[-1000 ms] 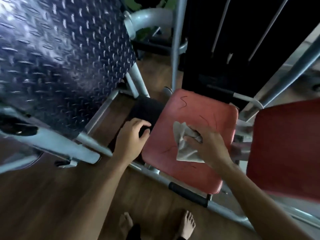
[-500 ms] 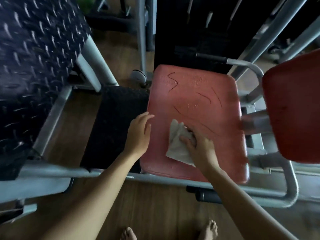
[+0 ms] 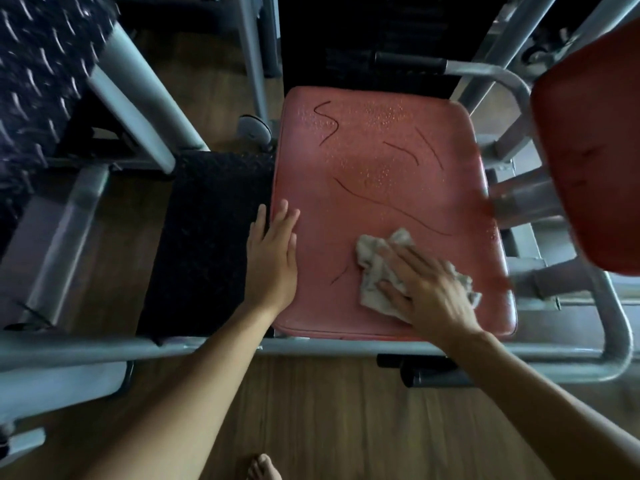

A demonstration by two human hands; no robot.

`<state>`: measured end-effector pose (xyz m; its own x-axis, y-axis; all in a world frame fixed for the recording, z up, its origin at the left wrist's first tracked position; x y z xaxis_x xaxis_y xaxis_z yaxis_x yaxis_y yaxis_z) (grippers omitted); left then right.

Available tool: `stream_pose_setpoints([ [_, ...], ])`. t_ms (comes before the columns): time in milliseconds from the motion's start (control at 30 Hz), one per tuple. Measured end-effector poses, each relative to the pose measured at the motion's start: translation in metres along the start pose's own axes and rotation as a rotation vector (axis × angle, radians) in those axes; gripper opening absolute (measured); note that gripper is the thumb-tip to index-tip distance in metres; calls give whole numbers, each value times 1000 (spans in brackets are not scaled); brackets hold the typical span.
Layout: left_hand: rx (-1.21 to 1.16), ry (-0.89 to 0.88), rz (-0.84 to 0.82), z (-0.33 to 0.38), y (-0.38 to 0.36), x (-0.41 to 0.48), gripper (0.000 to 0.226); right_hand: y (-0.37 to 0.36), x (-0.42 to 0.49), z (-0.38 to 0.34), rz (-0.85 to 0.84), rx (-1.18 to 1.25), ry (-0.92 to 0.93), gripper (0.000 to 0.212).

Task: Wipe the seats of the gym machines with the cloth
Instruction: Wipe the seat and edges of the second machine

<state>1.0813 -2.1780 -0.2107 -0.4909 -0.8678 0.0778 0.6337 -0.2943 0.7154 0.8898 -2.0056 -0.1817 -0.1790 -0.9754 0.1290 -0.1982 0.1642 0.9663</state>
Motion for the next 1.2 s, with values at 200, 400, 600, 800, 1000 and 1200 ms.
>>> stream_pose_setpoints([
  [200, -42, -51, -17, 0, -6, 0, 42, -13, 19, -37, 86, 143, -229, 48],
  [400, -153, -31, 2, -8, -5, -2, 41, -14, 36, -24, -49, 128, 99, 50],
  [600, -214, -35, 19, -10, -7, -2, 41, -13, 53, -31, -20, 219, -138, 40],
  [800, -248, -35, 22, -10, -6, -3, 40, -16, 36, -37, -55, 194, 138, 34],
  [1000, -215, -40, 32, -10, -5, -2, 40, -25, 73, -49, 25, 257, -235, 39],
  [1200, -213, -47, 23, -9, -6, -3, 40, -25, 49, -55, 20, 228, -20, 37],
])
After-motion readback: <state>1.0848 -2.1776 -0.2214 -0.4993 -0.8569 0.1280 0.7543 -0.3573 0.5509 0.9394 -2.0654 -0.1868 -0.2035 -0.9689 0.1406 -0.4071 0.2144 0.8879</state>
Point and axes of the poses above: each hand's wrist, its own x-axis towards the middle knuckle, its own y-axis out of the back of the hand, z = x × y, the point moved 2 cm from there along x, towards the middle knuckle, and after that the axes turned 2 degrees about y, right-handed, at the moved point
